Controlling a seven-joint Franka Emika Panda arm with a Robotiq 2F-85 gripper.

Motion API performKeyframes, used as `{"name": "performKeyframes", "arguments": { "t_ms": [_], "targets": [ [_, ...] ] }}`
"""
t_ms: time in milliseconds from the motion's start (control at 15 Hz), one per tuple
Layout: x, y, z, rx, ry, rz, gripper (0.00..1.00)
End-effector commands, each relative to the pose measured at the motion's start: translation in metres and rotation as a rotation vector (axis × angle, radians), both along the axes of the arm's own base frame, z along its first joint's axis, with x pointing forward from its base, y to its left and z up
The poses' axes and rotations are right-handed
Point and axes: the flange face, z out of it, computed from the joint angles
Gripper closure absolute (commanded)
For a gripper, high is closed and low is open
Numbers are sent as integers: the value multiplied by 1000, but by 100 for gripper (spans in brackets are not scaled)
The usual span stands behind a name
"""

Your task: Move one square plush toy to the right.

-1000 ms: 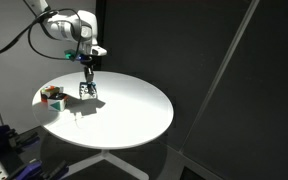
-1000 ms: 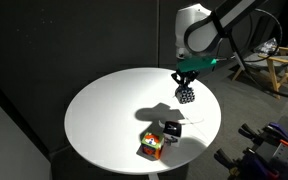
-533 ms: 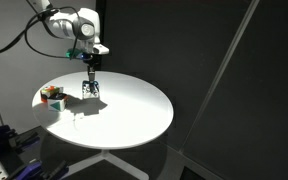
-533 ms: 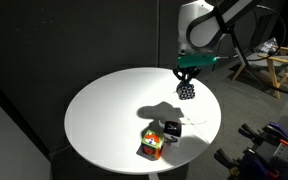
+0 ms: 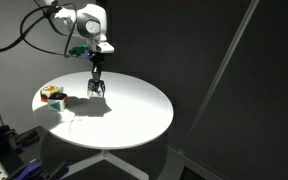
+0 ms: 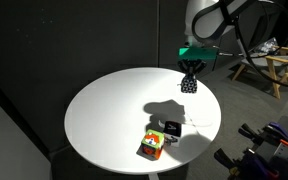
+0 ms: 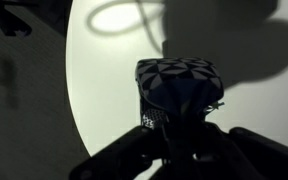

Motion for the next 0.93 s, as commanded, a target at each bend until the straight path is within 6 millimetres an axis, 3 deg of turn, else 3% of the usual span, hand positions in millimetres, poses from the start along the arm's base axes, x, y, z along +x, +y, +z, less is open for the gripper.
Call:
{"name": "performKeyframes", "arguments": {
  "t_ms": [0,467,867],
  "targets": [
    [-5,-19,1,33,-5,-169,94],
    [-10,-41,-39,51,-13,-367,95],
    [-8,-53,-82,94,2,-418,95]
  ]
}}
